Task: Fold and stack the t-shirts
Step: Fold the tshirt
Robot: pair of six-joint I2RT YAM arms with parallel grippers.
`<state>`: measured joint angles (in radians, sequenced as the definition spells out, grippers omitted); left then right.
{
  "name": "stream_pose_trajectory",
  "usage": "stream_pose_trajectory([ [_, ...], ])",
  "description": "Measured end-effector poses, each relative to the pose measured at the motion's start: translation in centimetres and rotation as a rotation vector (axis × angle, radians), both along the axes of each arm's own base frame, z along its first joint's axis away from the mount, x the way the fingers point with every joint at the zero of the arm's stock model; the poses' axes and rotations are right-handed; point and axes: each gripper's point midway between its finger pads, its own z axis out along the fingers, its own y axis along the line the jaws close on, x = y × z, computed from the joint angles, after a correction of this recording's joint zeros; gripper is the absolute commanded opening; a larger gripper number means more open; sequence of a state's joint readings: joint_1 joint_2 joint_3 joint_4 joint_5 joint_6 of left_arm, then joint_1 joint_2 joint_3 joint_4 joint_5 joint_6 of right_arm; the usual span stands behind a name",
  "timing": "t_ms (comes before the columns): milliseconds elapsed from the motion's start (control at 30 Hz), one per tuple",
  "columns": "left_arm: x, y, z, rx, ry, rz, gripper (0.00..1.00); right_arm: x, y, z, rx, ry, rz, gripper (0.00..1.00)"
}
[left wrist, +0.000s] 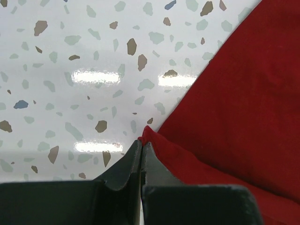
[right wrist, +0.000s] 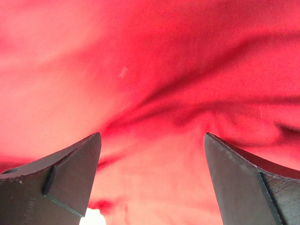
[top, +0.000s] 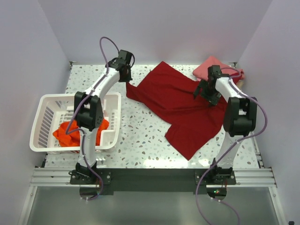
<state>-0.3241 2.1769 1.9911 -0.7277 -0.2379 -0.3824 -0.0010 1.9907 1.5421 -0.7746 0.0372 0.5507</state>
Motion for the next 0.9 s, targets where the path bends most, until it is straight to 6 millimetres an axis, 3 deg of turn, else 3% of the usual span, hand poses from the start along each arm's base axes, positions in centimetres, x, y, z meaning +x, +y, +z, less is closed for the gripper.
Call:
stream_pose_trajectory([
  [133,0.0,-0.2,0.0,-0.017,0.005,-0.014,0.0,-2.1,1.7,6.0,-0.029,-0.137,0.045,0.94],
  [200,-0.1,-0.2,0.0,-0.019,0.009,-0.02,0.0,-4.6,3.1,9.0,-0.045,-0.206,0.079,0.93],
  [300,-0.1,-0.1,0.0,-0.027,0.014,-0.028,0.0,-9.2,5.4,10.8,-0.042,-0.258,0.124,0.91],
  [367,0.0,0.0,-0.1,-0.03,0.015,-0.035,0.0,-12.8,6.6,9.7,-0.024,-0.234,0.143,0.89],
  [500,0.0,0.0,-0.1,-0.043,0.021,-0.051,0.0,-20.9,7.6,5.0,-0.009,-0.073,0.128,0.86],
  [600,0.0,0.1,-0.1,-0.055,0.024,-0.059,0.0,-25.8,8.4,2.6,-0.014,0.015,0.122,0.84],
  [733,0.1,0.1,-0.1,-0.081,0.03,-0.069,0.0,-29.9,10.7,1.7,0.003,0.05,0.135,0.83],
  [900,0.1,0.3,-0.2,-0.106,0.036,-0.074,0.0,-33.0,13.3,-0.1,-0.046,0.12,0.16,0.83],
])
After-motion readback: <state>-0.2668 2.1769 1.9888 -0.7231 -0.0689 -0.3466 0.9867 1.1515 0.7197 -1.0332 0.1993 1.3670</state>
